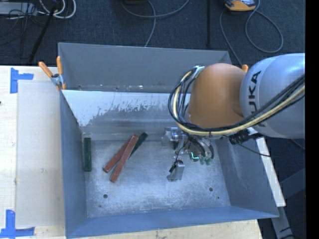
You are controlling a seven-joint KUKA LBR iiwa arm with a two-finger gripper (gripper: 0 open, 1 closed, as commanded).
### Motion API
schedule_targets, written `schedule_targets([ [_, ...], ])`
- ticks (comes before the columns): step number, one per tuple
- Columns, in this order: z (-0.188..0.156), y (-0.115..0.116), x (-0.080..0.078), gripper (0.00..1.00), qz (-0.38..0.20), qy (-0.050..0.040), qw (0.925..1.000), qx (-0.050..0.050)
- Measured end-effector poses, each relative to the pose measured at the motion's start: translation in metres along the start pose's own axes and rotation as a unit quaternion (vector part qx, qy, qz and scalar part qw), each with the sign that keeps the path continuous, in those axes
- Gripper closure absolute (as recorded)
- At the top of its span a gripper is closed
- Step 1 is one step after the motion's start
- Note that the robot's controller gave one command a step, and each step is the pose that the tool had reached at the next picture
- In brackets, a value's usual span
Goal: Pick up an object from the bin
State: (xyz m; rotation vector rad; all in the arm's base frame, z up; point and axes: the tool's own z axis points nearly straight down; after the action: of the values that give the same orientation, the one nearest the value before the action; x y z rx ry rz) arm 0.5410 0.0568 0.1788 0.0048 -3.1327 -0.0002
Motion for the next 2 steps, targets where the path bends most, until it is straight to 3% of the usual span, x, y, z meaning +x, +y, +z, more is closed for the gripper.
schedule_targets([
  [1, 0.08, 0.054, -0.033, 0.0, -0.043, -0.0016, 0.9991, 0.0],
  [2, 0.109, 0.124, -0.06, 0.0, -0.112, -0.0054, 0.9936, -0.001],
])
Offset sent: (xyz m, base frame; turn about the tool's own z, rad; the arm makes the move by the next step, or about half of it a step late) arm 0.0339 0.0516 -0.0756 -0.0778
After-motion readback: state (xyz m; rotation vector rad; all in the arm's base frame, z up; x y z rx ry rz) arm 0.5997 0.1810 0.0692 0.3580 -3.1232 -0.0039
